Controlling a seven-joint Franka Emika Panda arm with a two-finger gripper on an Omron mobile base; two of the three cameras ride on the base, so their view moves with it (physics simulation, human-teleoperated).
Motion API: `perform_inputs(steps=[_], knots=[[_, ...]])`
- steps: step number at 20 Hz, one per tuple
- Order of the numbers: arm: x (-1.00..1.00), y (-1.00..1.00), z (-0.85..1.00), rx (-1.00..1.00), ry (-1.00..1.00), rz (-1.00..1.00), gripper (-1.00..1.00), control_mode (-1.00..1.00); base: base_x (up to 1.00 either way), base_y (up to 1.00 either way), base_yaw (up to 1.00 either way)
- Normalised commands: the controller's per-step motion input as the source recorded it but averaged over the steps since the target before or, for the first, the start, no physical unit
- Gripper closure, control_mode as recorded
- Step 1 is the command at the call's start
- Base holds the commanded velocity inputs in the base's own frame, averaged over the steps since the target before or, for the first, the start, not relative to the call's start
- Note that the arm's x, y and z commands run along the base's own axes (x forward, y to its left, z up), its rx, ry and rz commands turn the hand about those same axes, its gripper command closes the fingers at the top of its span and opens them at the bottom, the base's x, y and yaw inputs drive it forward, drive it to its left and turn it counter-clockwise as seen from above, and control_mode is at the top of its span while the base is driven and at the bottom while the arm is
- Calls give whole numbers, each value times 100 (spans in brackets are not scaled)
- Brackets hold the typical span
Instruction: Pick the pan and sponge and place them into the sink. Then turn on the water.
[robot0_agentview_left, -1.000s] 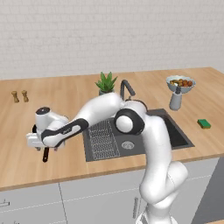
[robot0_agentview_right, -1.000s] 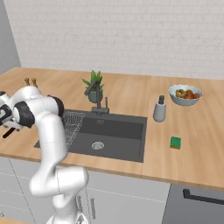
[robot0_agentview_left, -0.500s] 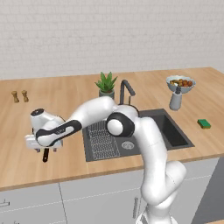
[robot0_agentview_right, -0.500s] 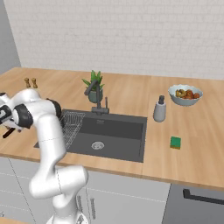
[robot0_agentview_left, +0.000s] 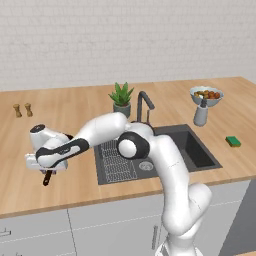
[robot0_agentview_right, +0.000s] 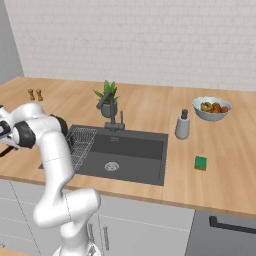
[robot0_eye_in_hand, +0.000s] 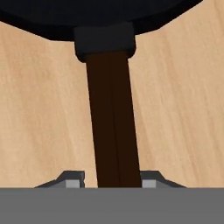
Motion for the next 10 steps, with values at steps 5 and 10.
perform_inputs(steps=[5,10], knots=[[-19,-4,-7,1,-1,-6,100,-100,0,0,0],[-21,-1,41,6,-5,-7,100,-100,0,0,0]])
